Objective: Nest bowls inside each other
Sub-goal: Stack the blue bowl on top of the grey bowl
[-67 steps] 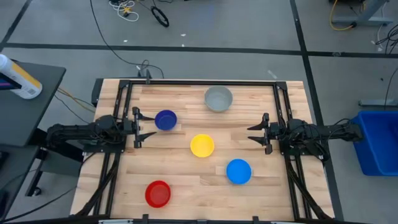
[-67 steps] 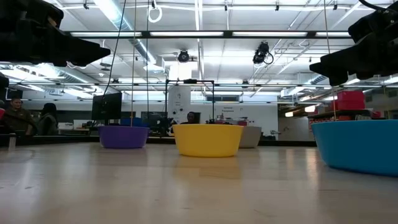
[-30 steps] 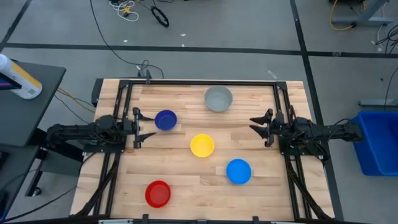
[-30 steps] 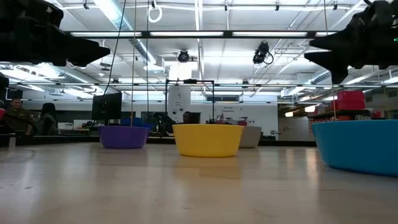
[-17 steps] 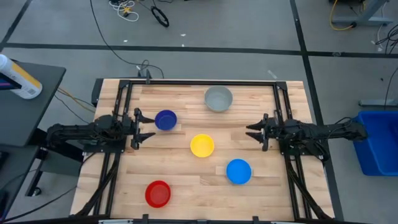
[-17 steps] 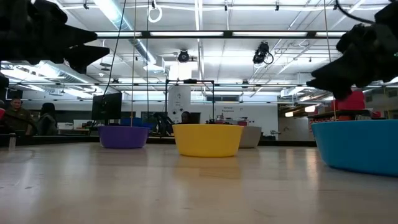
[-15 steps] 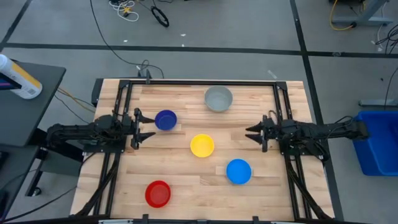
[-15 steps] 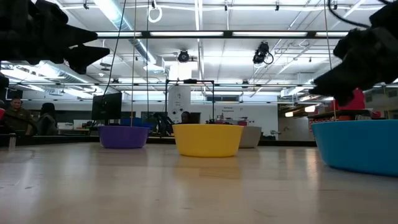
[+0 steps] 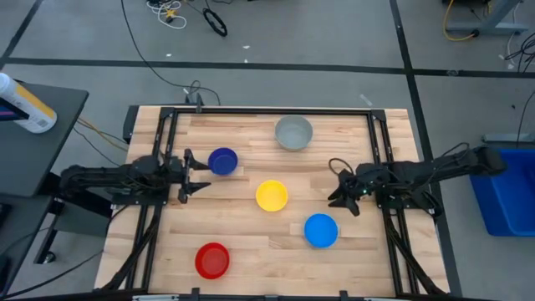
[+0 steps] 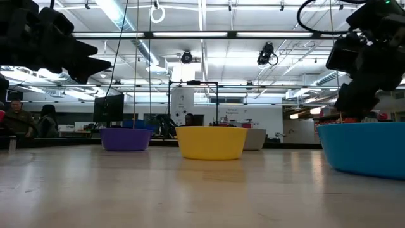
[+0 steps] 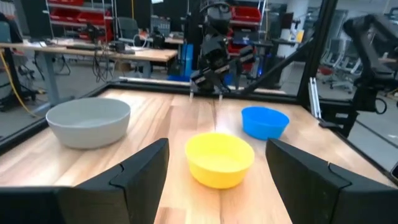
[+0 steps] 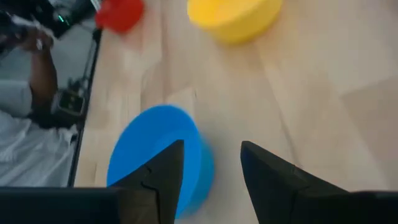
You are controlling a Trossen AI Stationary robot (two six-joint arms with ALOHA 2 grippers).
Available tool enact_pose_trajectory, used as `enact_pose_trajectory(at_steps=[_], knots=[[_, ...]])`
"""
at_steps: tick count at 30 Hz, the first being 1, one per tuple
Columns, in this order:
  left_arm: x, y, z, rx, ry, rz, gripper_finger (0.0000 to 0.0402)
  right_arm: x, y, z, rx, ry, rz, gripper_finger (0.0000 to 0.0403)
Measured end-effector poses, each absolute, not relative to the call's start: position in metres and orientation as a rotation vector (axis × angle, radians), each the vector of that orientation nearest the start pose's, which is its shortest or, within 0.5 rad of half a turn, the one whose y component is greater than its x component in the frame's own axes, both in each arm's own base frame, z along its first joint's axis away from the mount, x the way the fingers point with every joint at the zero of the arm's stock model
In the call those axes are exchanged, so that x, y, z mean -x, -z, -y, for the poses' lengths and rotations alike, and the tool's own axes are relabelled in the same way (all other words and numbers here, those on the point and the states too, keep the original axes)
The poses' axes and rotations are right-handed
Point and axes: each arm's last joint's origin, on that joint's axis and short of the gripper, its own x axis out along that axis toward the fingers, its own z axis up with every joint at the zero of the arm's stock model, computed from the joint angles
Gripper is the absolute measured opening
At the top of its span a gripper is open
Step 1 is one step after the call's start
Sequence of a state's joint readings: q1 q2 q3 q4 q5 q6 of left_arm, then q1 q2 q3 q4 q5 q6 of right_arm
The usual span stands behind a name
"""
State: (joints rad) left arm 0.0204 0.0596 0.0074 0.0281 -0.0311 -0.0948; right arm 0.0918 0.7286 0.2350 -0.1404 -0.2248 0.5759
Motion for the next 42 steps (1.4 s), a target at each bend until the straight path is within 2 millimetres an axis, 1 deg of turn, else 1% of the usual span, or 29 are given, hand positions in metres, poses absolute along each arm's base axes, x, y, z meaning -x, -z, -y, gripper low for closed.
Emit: enact_pose_trajectory(at_steps=[5, 9, 16, 21, 25, 27, 29, 31, 33, 34, 38, 42], knots=[[-0.103, -0.16, -0.003, 0.097, -0.056, -0.067, 0.0273, -0.152, -0.146, -0.029, -0.647, -0.114, -0.872, 0.0169], [-0.105, -0.158, -0.003, 0.098, -0.057, -0.093, 0.0273, -0.158, -0.14, -0.037, -0.669, -0.127, -0.937, 0.0169], [-0.105, -0.157, -0.003, 0.097, -0.058, -0.106, 0.0273, -0.167, -0.139, -0.05, -0.684, -0.159, -0.966, 0.0169], [-0.105, -0.157, -0.003, 0.097, -0.058, -0.105, 0.0273, -0.17, -0.135, -0.054, -0.67, -0.138, -0.992, 0.0168], [-0.105, -0.157, -0.003, 0.097, -0.058, -0.105, 0.0273, -0.17, -0.131, -0.055, -0.655, -0.112, -1.01, 0.0158], [-0.105, -0.157, -0.003, 0.097, -0.06, -0.104, 0.0273, -0.171, -0.129, -0.055, -0.65, -0.102, -1.018, 0.0146], [-0.105, -0.157, -0.003, 0.097, -0.064, -0.104, 0.0273, -0.171, -0.128, -0.055, -0.649, -0.099, -1.024, 0.012], [-0.105, -0.157, -0.004, 0.094, -0.072, -0.103, 0.0273, -0.171, -0.127, -0.055, -0.647, -0.094, -1.031, 0.008], [-0.105, -0.157, -0.004, 0.093, -0.076, -0.103, 0.0273, -0.171, -0.126, -0.055, -0.645, -0.09, -1.033, 0.0028], [-0.105, -0.157, -0.004, 0.093, -0.078, -0.103, 0.0273, -0.171, -0.126, -0.055, -0.63, -0.089, -1.027, 0.0016], [-0.105, -0.157, -0.004, 0.093, -0.08, -0.102, 0.0273, -0.175, -0.129, -0.056, -0.567, -0.087, -0.952, 0.0006], [-0.105, -0.157, -0.004, 0.091, -0.082, -0.102, 0.0273, -0.183, -0.135, -0.054, -0.471, -0.043, -0.812, 0.0004]])
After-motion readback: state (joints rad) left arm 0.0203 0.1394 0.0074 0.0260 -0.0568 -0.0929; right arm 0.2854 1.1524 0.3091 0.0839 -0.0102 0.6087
